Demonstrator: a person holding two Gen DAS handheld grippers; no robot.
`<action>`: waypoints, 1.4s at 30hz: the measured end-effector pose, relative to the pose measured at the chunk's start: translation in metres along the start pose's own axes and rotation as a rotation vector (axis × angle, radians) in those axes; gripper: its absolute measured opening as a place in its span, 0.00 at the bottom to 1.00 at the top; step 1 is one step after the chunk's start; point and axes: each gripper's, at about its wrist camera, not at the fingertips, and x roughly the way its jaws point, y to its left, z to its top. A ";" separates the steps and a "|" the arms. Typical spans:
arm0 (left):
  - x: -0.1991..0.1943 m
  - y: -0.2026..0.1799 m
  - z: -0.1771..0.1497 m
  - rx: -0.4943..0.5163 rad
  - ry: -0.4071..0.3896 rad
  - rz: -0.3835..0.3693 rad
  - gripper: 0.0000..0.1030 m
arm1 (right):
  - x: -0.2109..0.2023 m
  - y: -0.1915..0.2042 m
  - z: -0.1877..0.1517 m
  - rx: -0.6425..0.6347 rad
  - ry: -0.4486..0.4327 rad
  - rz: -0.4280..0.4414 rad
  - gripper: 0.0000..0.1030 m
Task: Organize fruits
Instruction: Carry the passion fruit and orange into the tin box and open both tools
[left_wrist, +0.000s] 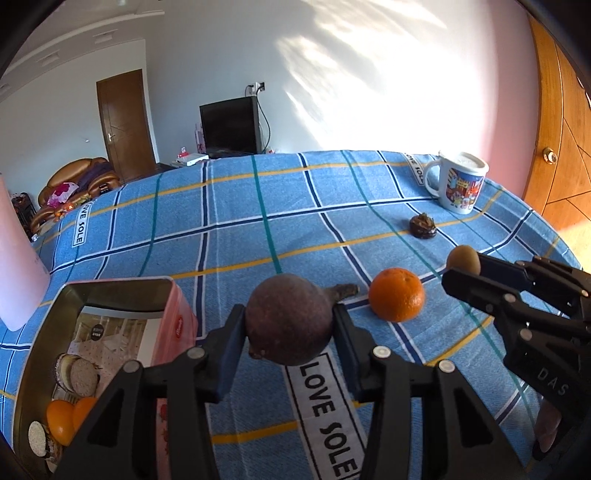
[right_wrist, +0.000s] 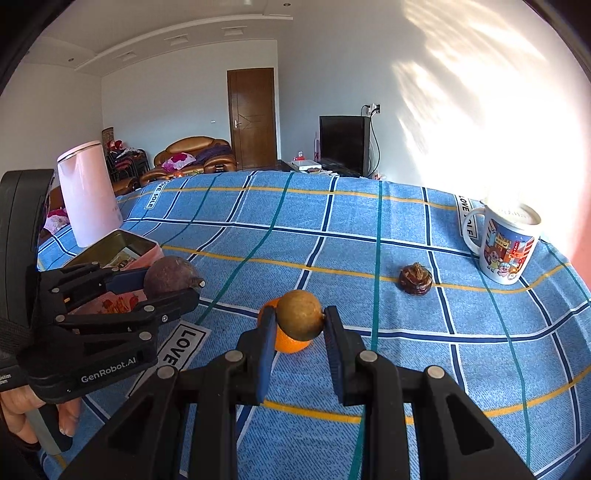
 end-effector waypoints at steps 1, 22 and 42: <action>-0.001 0.001 0.000 -0.004 -0.005 0.003 0.47 | -0.001 0.000 0.000 0.000 -0.008 0.004 0.27; -0.032 0.002 -0.007 -0.002 -0.138 0.051 0.47 | -0.022 0.001 -0.002 -0.008 -0.120 0.023 0.27; -0.080 0.116 -0.018 -0.138 -0.134 0.200 0.47 | -0.002 0.113 0.040 -0.174 -0.072 0.234 0.27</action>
